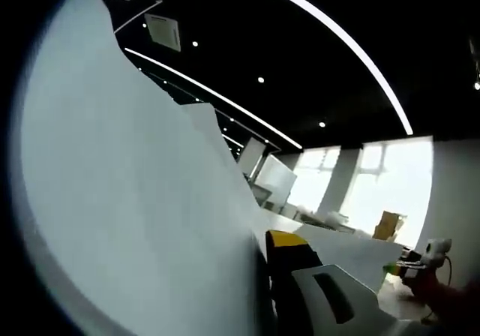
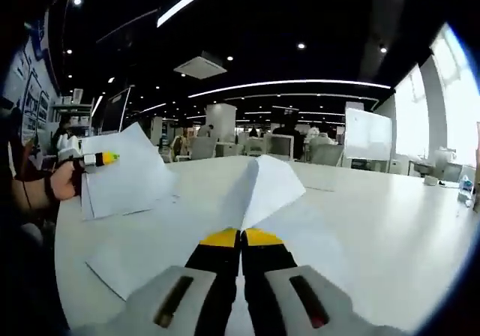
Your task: Organize the stack of printing papers by aligning and flattening the scattered papers on the table
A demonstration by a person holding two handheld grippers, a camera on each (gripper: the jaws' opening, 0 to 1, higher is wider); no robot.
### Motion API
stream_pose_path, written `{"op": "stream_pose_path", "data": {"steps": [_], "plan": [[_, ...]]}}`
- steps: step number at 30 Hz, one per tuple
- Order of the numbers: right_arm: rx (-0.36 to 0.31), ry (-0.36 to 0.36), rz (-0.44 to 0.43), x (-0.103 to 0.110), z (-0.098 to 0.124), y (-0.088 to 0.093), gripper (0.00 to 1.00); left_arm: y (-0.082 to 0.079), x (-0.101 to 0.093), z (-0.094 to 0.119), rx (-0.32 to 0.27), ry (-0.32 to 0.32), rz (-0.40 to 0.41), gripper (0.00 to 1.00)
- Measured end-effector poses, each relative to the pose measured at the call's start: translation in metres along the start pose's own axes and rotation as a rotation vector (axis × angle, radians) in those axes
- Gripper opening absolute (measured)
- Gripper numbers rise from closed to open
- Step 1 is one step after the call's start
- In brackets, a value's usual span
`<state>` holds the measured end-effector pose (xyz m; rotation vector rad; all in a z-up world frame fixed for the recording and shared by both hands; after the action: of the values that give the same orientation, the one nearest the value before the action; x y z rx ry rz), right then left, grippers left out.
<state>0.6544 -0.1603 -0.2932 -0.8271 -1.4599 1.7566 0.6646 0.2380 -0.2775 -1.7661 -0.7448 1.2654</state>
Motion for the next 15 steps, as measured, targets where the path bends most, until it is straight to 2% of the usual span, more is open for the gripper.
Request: {"op": "stream_pose_path", "data": {"steps": [1,4,8,15], "plan": [[-0.001,0.001,0.001,0.000,0.000,0.000,0.00,0.000,0.000,0.000,0.000,0.000,0.000,0.13],[0.009,0.025,0.100,0.005,-0.001,-0.002,0.00,0.000,-0.001,0.000,0.000,0.001,0.000,0.13],[-0.009,0.001,0.152,0.015,-0.001,-0.006,0.00,0.000,-0.001,0.000,0.000,0.001,0.000,0.13],[-0.030,-0.043,0.173,0.024,-0.001,-0.009,0.00,0.000,-0.001,0.000,0.001,0.003,0.004,0.14]]}}
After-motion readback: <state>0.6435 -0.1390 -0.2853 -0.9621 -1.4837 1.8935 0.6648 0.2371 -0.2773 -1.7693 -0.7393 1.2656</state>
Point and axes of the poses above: the point that each gripper's makers call its tool centre point, and the gripper's own axes: z roughly backward along the fingers, x roughly to its left, y roughly out of its underside, the point moved 3 cm from there along z, roughly backward along the fingers, and after that the axes turned 2 degrees about x, right-handed, at the moved point
